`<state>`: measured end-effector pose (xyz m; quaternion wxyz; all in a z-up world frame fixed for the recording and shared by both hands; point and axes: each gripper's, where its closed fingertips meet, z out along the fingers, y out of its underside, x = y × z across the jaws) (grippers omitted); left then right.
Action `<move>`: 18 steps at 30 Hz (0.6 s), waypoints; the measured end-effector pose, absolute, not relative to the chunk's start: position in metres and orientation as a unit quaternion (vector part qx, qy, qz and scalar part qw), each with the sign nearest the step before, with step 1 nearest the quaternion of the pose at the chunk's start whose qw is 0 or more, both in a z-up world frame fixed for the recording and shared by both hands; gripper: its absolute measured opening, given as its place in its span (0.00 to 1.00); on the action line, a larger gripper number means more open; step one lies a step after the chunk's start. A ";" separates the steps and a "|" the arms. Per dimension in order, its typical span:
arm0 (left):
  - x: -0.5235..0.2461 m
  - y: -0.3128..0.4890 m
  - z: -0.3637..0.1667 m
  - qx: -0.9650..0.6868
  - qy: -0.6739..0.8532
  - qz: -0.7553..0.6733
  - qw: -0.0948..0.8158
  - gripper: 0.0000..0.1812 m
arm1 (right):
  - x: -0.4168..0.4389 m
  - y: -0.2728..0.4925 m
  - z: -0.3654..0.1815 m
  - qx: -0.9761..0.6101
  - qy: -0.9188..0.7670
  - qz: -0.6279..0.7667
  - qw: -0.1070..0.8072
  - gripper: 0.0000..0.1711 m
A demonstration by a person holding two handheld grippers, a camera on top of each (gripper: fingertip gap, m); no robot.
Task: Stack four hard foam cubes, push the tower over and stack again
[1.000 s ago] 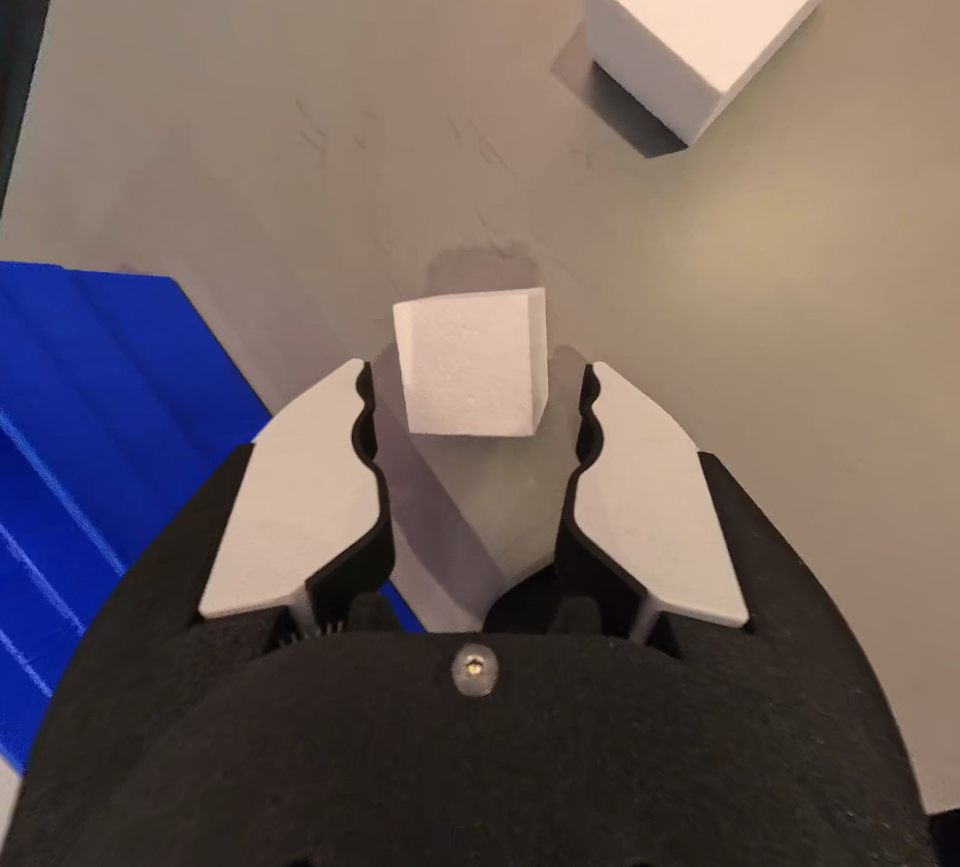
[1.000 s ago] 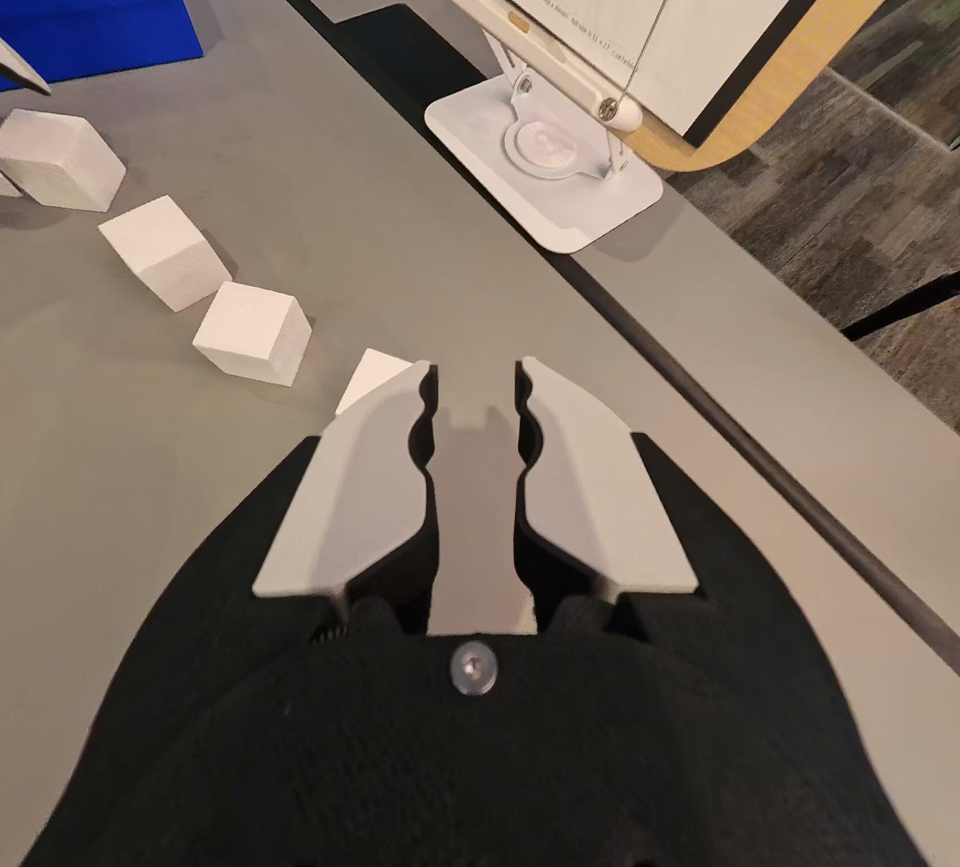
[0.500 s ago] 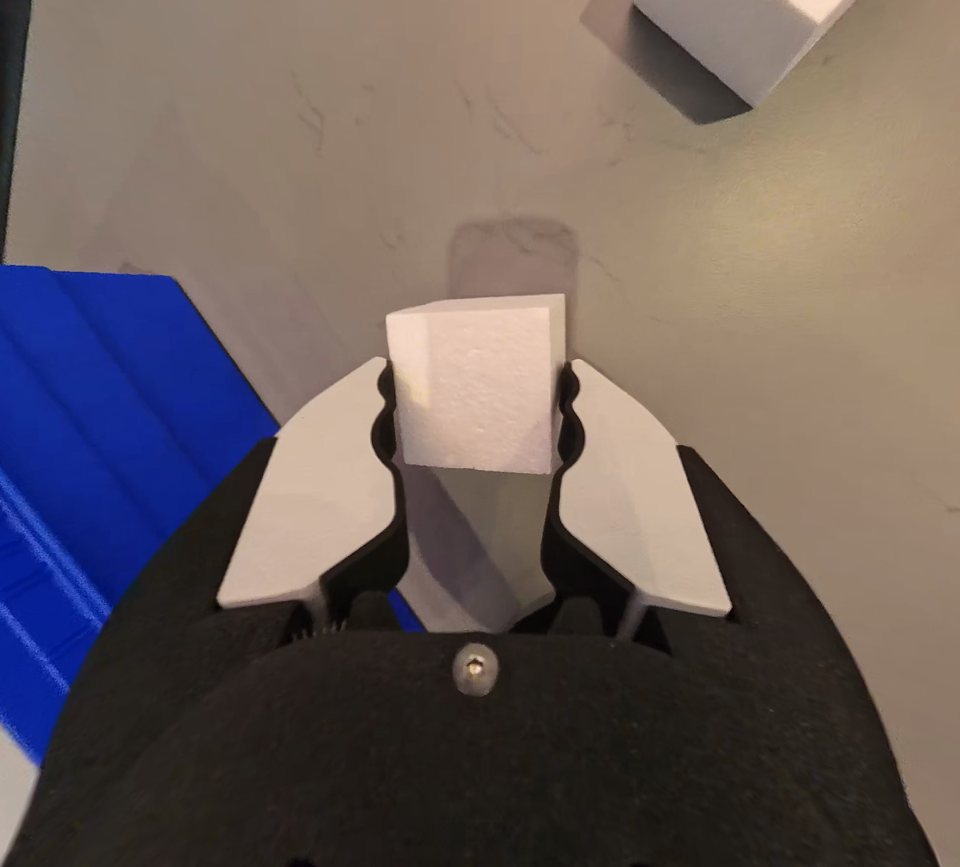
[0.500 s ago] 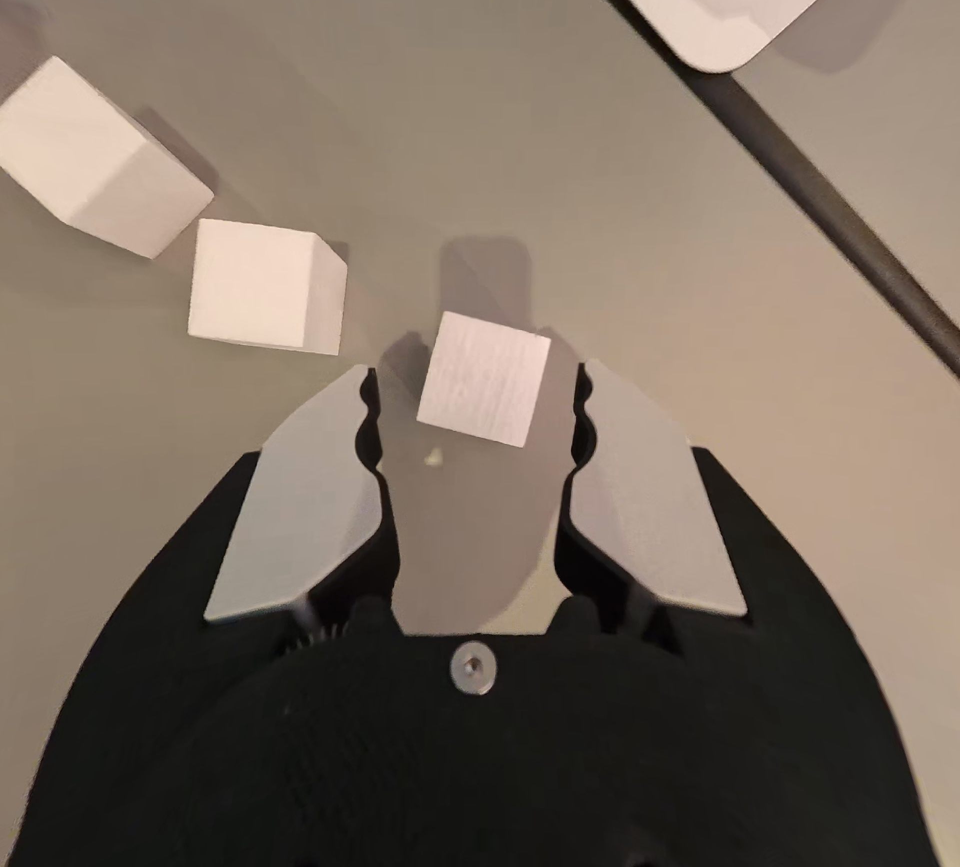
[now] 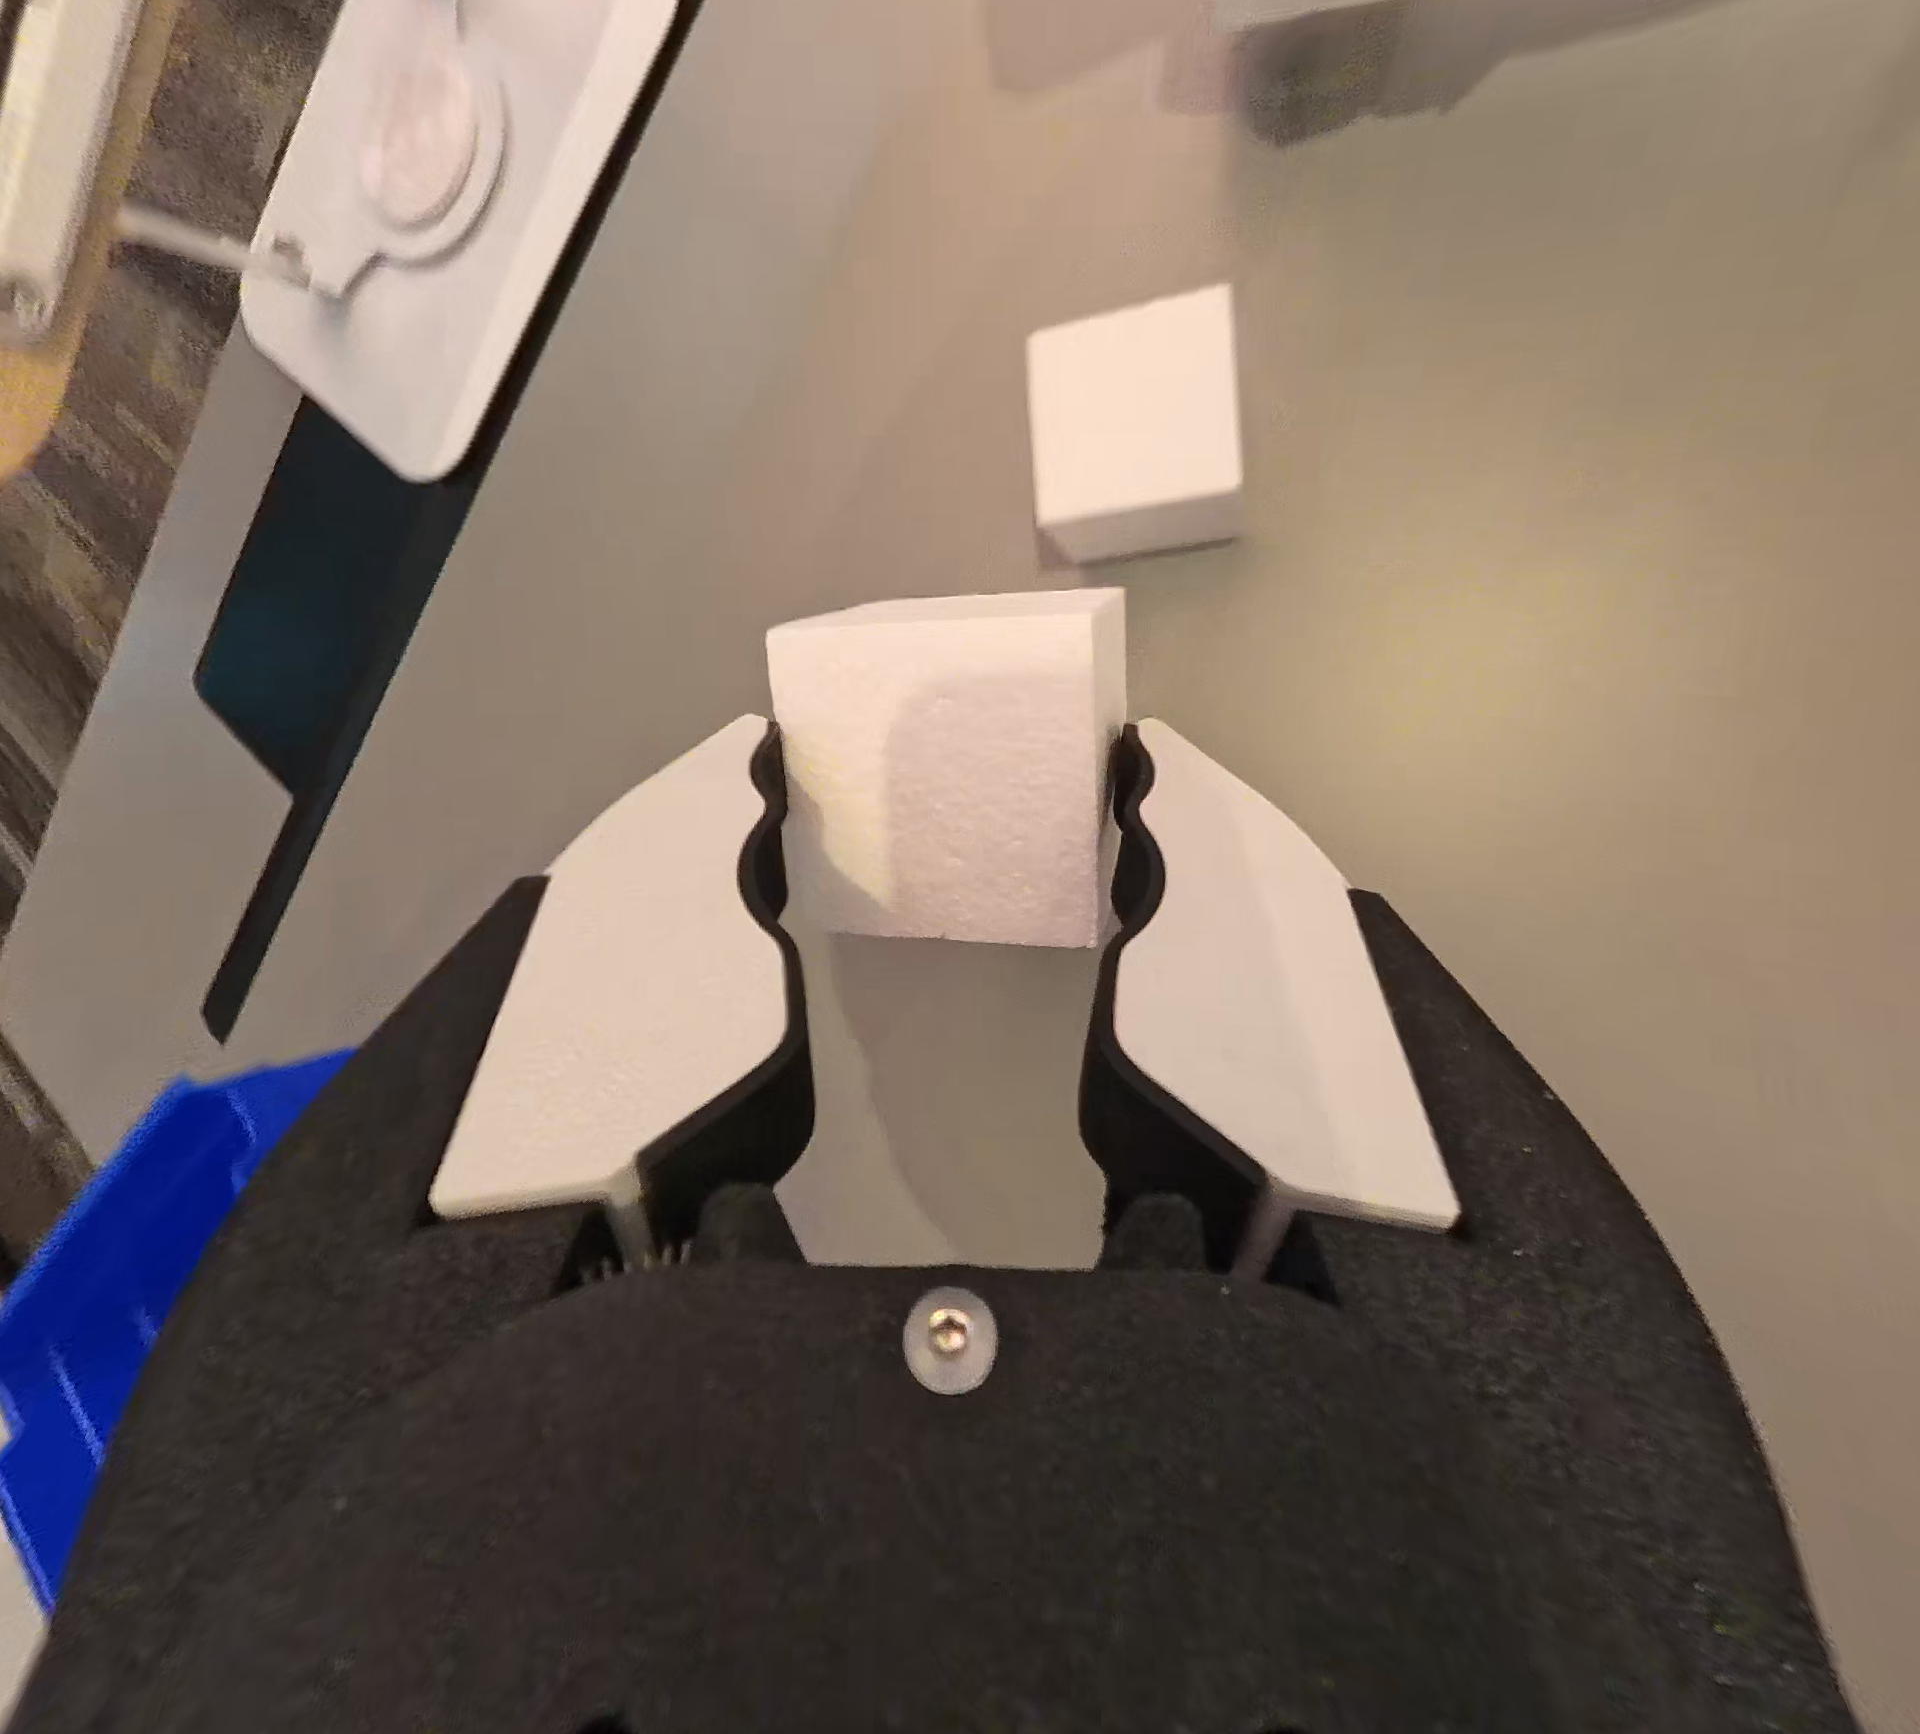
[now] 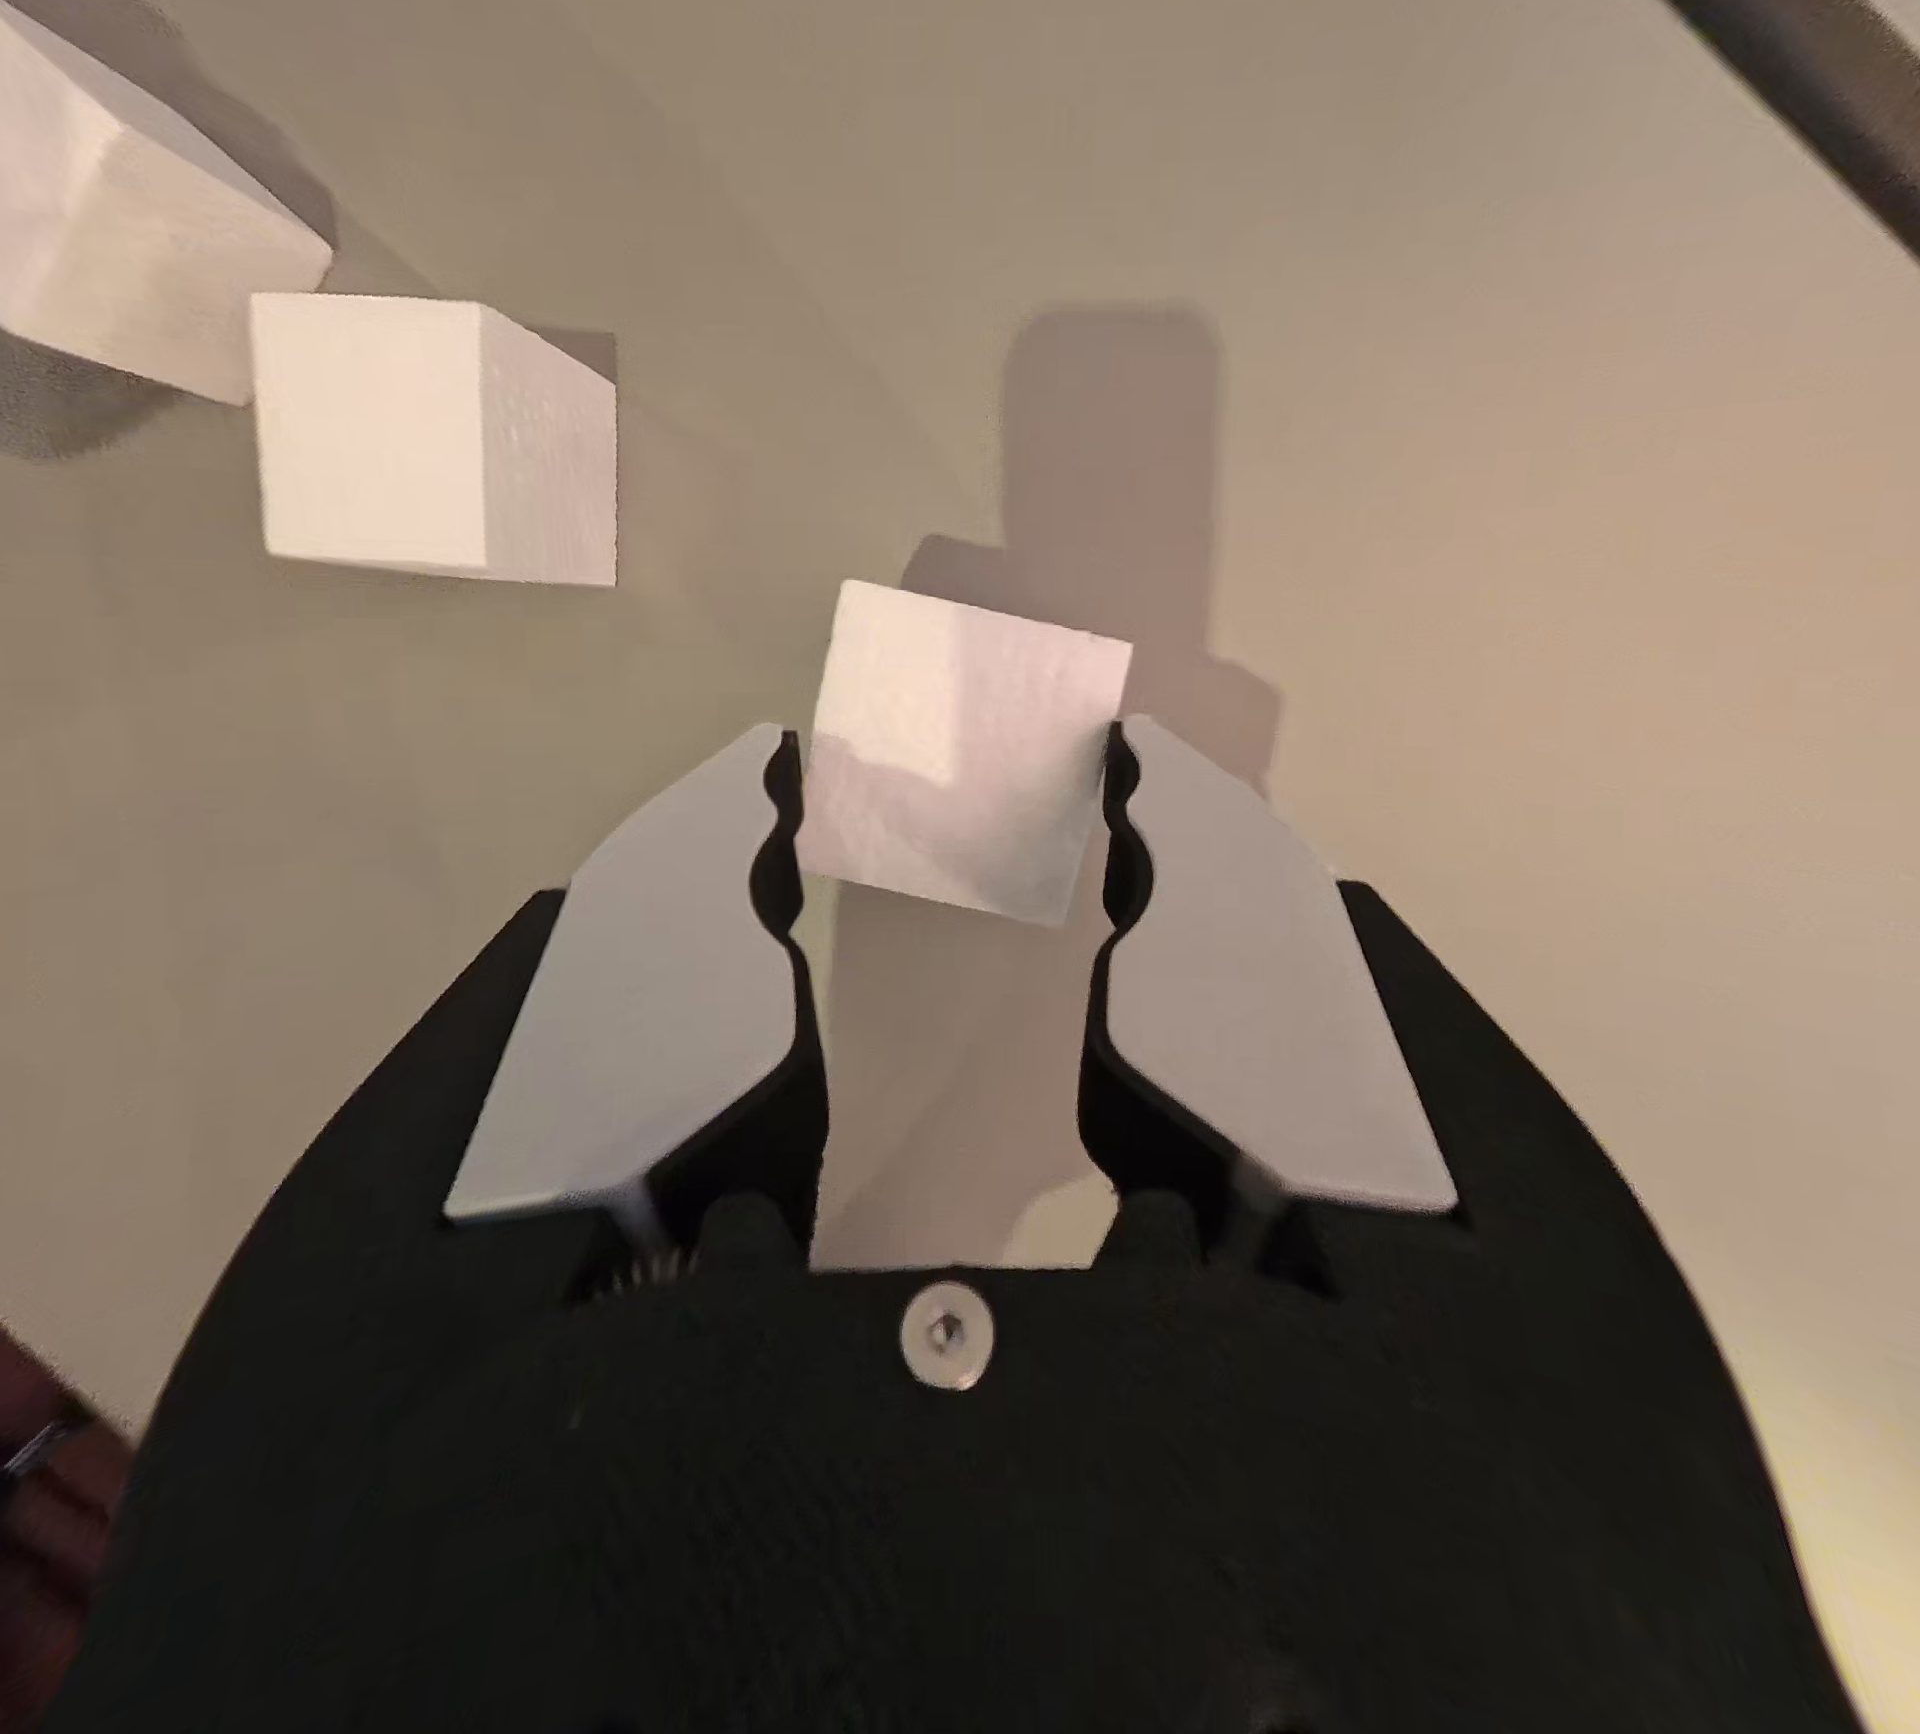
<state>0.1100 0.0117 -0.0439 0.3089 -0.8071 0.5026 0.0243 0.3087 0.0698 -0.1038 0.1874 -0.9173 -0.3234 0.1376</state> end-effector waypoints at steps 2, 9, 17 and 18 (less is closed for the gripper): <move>0.129 0.017 -0.049 -0.796 0.523 0.044 0.301 0.34 | 0.329 0.068 -0.086 -0.919 -0.304 0.152 0.201 0.33; 0.172 0.031 -0.068 -0.812 0.520 0.031 0.263 0.34 | 0.414 0.056 -0.020 -0.910 -0.213 0.197 0.296 0.33; 0.187 0.037 -0.080 -0.838 0.498 0.033 0.222 0.34 | 0.459 0.040 0.007 -0.900 -0.177 0.199 0.345 0.33; 0.187 0.037 -0.081 -0.838 0.499 0.036 0.218 0.34 | 0.460 0.039 0.009 -0.897 -0.177 0.204 0.349 0.33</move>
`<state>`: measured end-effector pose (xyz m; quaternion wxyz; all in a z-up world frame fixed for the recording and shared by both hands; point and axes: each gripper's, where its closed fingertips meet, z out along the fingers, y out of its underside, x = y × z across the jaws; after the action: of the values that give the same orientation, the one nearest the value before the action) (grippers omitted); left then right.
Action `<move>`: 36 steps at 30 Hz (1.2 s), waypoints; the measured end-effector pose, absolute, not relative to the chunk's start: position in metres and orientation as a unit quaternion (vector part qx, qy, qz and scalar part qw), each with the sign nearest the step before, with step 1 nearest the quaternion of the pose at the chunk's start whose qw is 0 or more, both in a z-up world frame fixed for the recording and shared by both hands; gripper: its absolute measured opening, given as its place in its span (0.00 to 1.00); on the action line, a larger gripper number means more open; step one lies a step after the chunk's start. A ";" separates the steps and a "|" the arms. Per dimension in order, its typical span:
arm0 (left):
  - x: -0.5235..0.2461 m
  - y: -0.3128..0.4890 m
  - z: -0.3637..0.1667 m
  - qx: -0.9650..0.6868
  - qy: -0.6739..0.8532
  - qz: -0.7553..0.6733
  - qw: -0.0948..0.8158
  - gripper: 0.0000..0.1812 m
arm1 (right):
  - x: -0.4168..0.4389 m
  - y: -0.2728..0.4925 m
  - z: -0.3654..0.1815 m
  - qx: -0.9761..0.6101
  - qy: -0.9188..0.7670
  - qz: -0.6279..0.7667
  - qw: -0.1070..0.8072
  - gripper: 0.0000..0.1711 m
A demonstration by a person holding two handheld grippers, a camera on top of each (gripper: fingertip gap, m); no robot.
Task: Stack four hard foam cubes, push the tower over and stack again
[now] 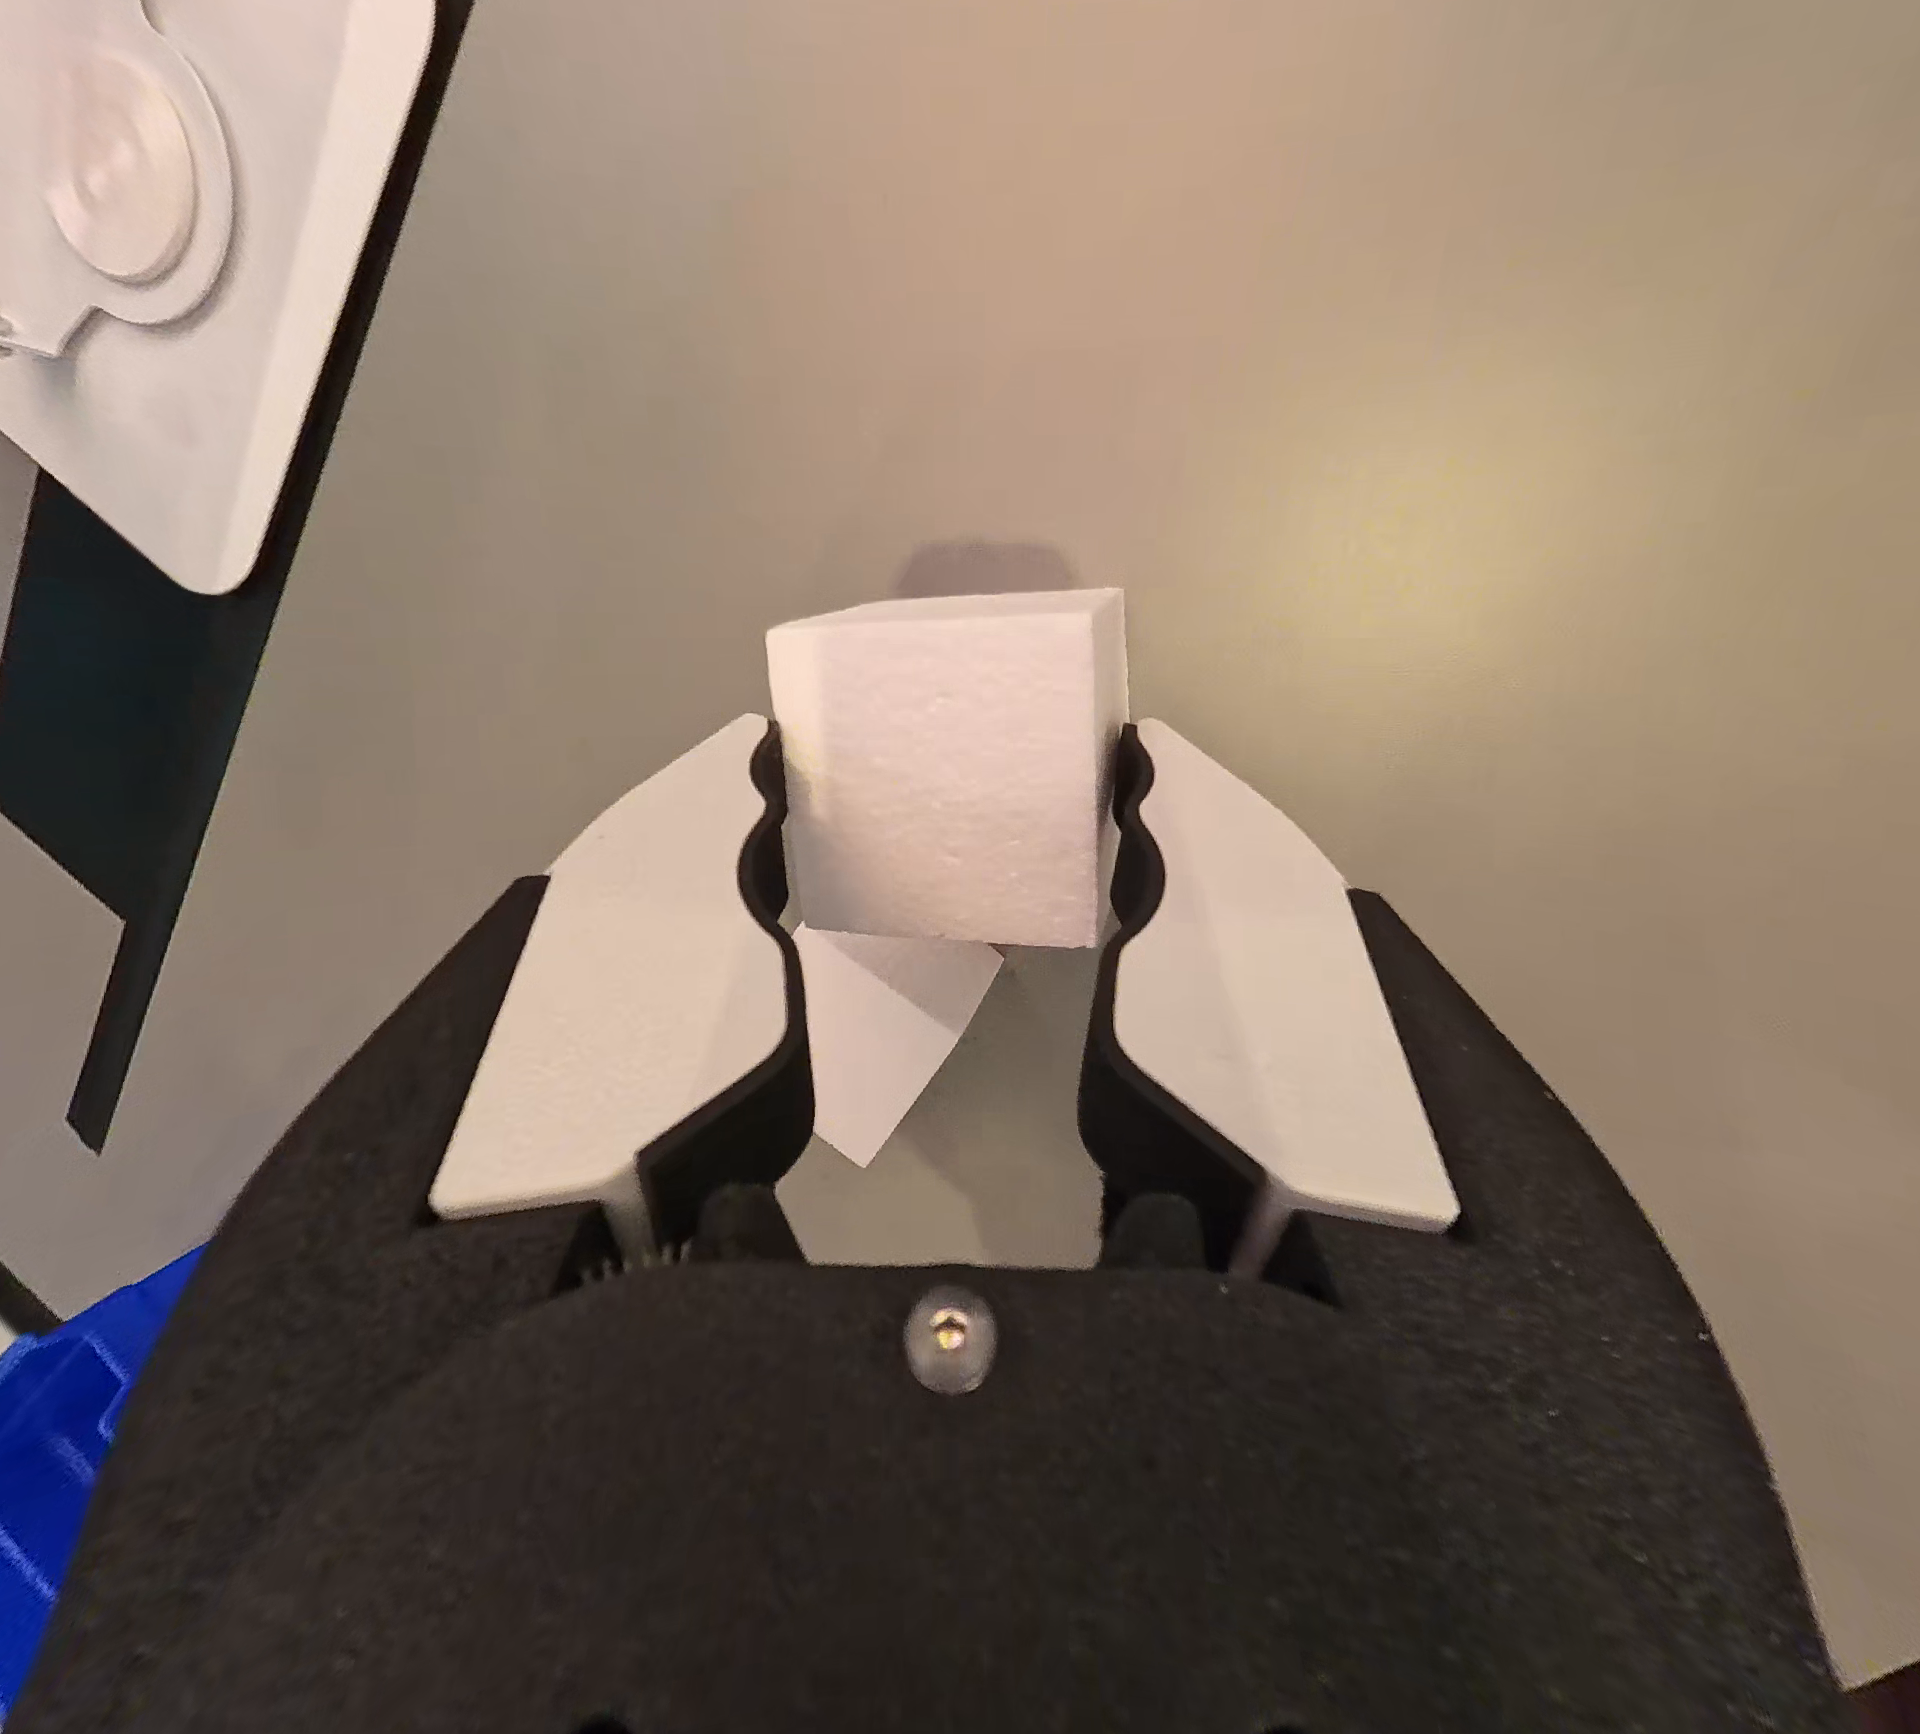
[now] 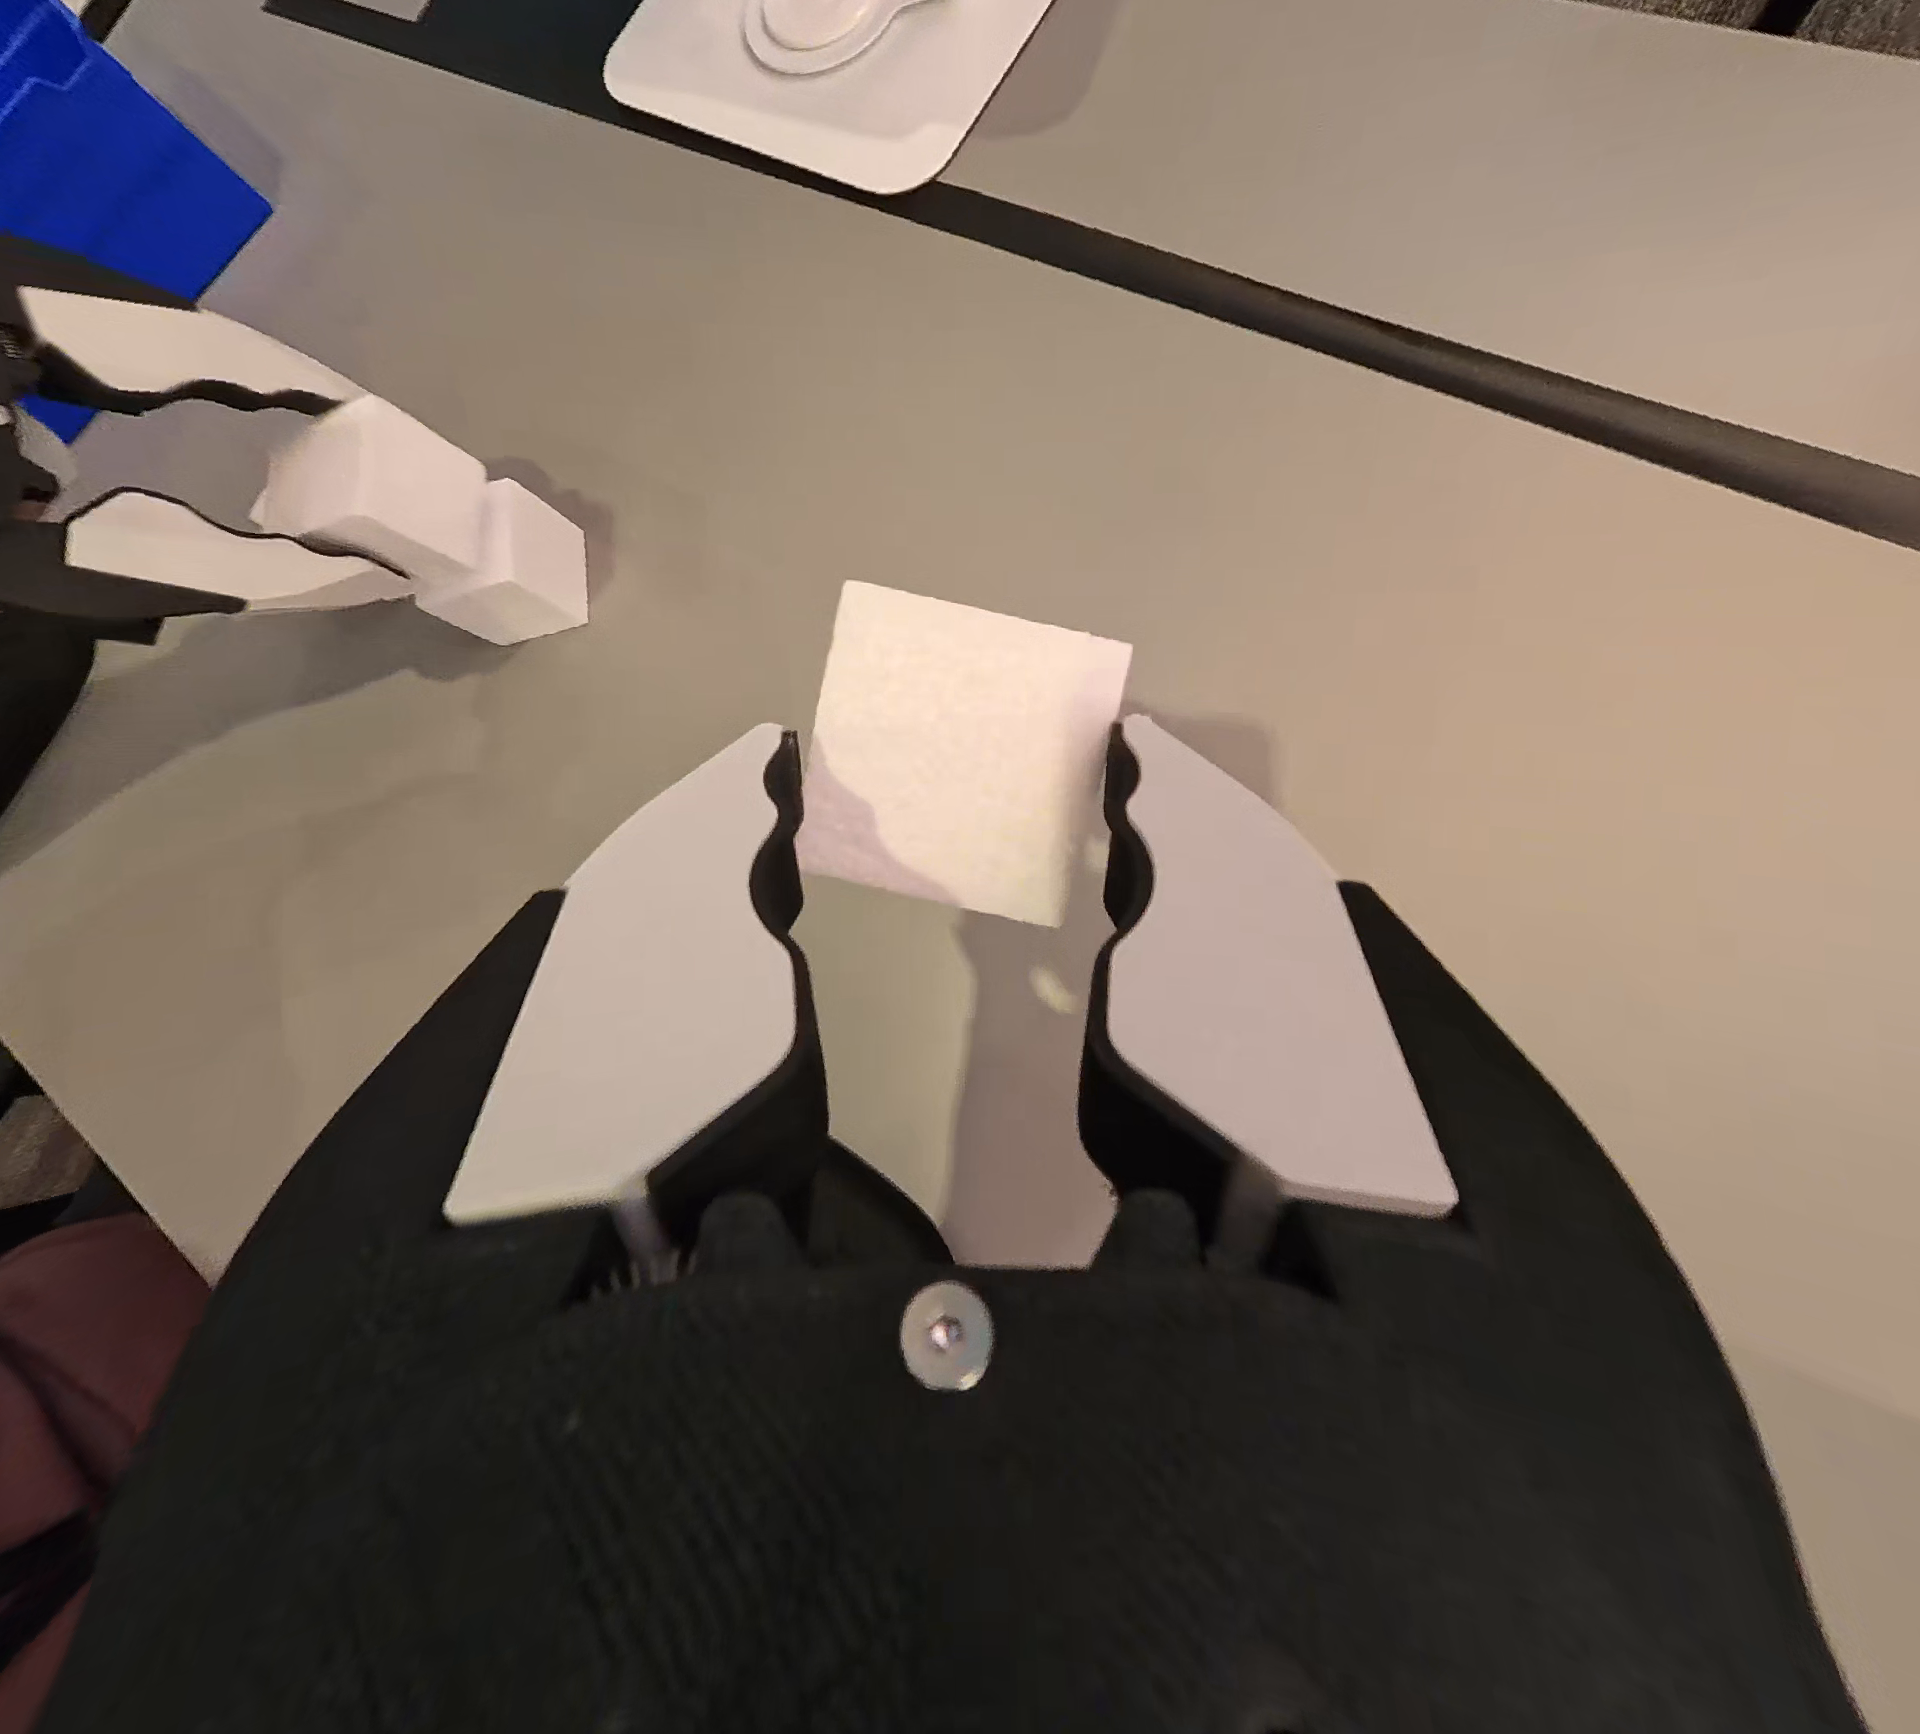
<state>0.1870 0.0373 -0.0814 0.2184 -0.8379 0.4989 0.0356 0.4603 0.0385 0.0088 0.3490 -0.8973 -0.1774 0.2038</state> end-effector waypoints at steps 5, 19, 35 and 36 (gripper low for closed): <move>0.188 0.038 -0.086 -0.839 0.500 0.036 0.212 0.34 | 0.473 0.037 0.009 -0.896 -0.157 0.217 0.355 0.33; 0.186 0.040 -0.094 -0.834 0.509 0.042 0.209 0.35 | 0.467 0.037 0.007 -0.893 -0.166 0.232 0.349 0.33; 0.109 0.021 -0.068 -0.813 0.442 -0.031 0.379 0.49 | 0.320 0.025 0.094 -0.794 -0.231 0.352 0.439 0.33; 0.105 0.020 -0.074 -0.809 0.447 -0.048 0.379 0.49 | 0.304 0.024 0.092 -0.795 -0.242 0.345 0.437 0.33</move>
<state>0.1051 0.0196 -0.0745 0.3791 -0.8086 0.4473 -0.0484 0.3040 0.0244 0.0919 0.4367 -0.7948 -0.2421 0.3450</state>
